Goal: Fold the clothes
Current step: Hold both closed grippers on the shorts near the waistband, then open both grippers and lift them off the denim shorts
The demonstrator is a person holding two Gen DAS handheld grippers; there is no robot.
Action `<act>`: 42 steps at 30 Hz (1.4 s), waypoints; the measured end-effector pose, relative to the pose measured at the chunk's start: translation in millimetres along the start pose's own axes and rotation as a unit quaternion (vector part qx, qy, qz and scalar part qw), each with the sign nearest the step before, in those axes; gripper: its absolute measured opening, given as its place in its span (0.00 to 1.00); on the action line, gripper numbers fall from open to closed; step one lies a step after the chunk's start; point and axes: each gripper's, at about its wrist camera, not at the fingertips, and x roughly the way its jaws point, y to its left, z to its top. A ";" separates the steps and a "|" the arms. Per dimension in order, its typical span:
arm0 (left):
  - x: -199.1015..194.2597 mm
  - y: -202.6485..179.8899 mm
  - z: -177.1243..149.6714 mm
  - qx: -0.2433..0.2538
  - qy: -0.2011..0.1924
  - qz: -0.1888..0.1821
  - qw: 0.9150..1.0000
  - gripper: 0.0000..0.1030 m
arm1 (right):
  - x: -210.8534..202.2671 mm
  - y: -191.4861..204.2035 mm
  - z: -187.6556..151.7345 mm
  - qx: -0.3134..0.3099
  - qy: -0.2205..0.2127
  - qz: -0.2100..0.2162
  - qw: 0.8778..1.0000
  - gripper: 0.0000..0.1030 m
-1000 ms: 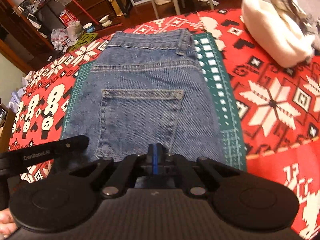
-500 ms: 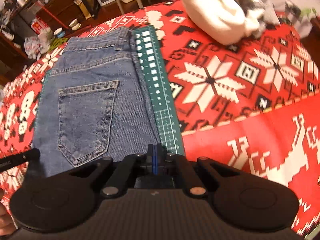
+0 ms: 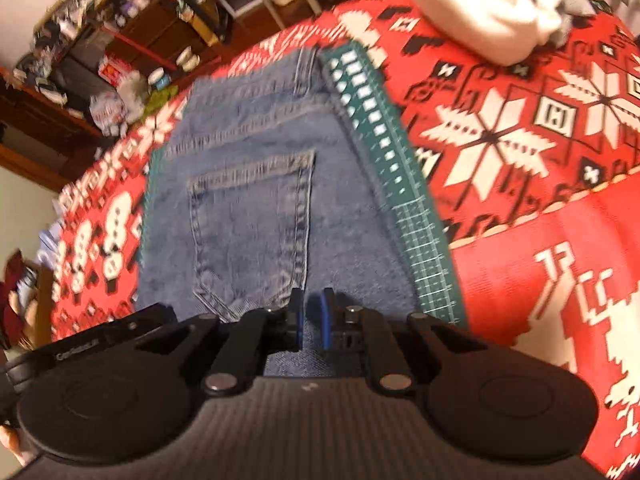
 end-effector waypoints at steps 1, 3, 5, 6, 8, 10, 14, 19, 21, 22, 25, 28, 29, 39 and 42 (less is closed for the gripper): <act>0.2 -1.8 -1.3 0.007 -0.001 0.007 1.000 0.06 | 3.4 2.2 -2.5 -0.007 0.004 -0.011 1.000 0.09; -0.1 -3.8 -4.0 0.018 -0.002 0.019 1.000 0.04 | 5.5 1.5 -6.9 -0.018 0.003 -0.027 0.999 0.01; -3.3 0.1 -6.6 0.020 0.001 0.028 0.999 0.03 | 1.4 -4.0 -9.0 -0.014 0.001 -0.037 0.999 0.01; -5.0 2.1 -7.9 0.021 0.002 0.032 0.999 0.03 | -0.8 -7.8 -9.6 -0.011 0.001 -0.039 0.999 0.00; -8.6 7.1 -10.9 0.019 0.004 0.039 0.999 0.03 | -4.0 -17.1 -11.0 0.005 0.005 -0.027 1.000 0.00; -13.9 15.2 -15.3 0.005 0.005 0.039 0.999 0.03 | -8.7 -25.1 -14.3 0.021 0.004 -0.019 1.000 0.00; -24.9 26.3 -19.9 -0.020 0.002 0.022 1.000 0.04 | -22.6 -31.6 -17.2 0.018 -0.012 -0.057 0.998 0.03; -39.6 17.4 -22.9 -0.022 -0.020 -0.064 0.997 0.06 | -40.9 -37.2 -18.2 0.042 -0.025 -0.004 0.999 0.09; -39.5 6.8 -25.6 -0.007 -0.023 -0.091 0.996 0.06 | -42.0 -28.0 -19.2 0.033 -0.028 0.021 0.999 0.09; -35.1 0.4 -26.7 0.001 -0.018 -0.093 0.995 0.06 | -40.5 -22.3 -19.5 0.027 -0.027 0.034 0.999 0.09; -21.7 -18.9 -29.9 0.026 -0.005 -0.102 0.994 0.06 | -27.3 -2.0 -21.7 0.004 -0.012 0.049 0.999 0.09; -7.2 -34.8 -32.8 0.049 0.008 -0.098 0.994 0.06 | -15.4 17.3 -25.2 -0.028 -0.002 0.038 0.999 0.09; -2.3 -38.5 -34.1 0.056 0.013 -0.090 0.994 0.06 | -11.5 23.2 -26.5 -0.039 0.001 0.033 0.999 0.09; -1.9 -41.0 -47.9 0.100 0.018 -0.038 0.994 0.04 | -6.1 10.0 -33.1 -0.039 0.019 -0.025 0.999 0.02; -4.2 -36.9 -47.8 0.092 0.023 -0.032 0.995 0.04 | -9.6 1.5 -33.7 -0.024 0.024 -0.026 0.999 0.02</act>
